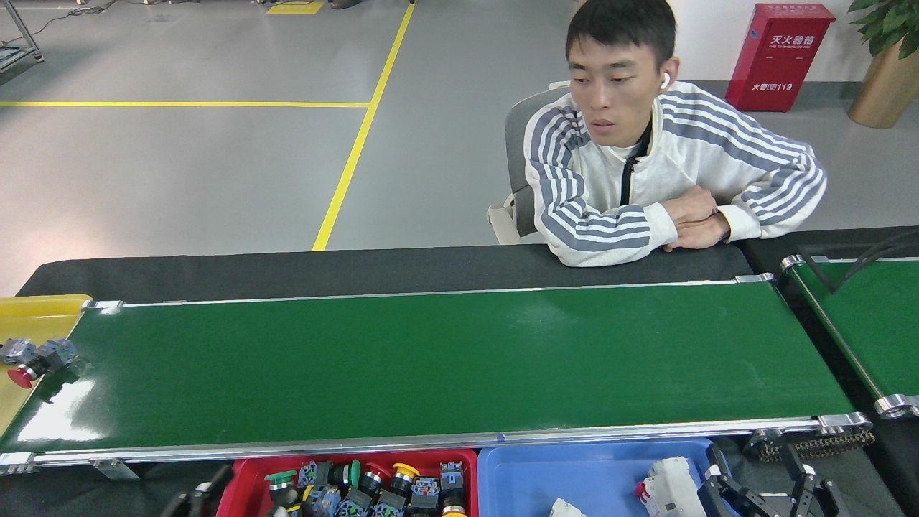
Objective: Pick switch part from conveyor to tray
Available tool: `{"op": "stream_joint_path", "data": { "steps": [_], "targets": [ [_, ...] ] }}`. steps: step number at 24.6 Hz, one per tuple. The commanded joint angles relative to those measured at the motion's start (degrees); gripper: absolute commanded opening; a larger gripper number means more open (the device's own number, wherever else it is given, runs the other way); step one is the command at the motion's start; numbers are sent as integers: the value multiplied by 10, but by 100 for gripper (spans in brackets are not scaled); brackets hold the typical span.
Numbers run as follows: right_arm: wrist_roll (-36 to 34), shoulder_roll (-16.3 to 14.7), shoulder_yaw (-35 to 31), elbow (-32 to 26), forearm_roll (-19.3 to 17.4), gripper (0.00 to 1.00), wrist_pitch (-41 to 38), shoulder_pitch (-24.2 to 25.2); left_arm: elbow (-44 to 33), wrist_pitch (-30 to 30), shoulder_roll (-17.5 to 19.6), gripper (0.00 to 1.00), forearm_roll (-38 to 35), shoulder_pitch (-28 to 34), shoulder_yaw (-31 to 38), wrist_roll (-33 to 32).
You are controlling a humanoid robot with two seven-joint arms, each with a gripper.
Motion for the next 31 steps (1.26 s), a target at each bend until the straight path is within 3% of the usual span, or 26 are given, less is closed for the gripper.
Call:
{"op": "stream_joint_path", "data": {
  "steps": [1, 10, 13, 17, 31],
  "targets": [
    [-7, -1, -1, -15, -1, 99, -6, -4, 16, 34, 7, 100, -6, -4, 31, 86],
    [-5, -1, 13, -17, -1, 99, -6, -16, 59, 30, 42, 100, -9, -6, 47, 97],
    [-4, -1, 15, -17, -1, 99, -6, -20, 63, 1, 68, 100, -6, -6, 46, 90],
    [-3, 5, 15, -17, -1, 99, -6, -18, 65, -21, 68, 100, -2, -11, 48, 53],
    [20, 12, 14, -19, -1, 99, -3, -16, 64, -19, 70, 100, 0, -18, 67, 48]
  ]
}}
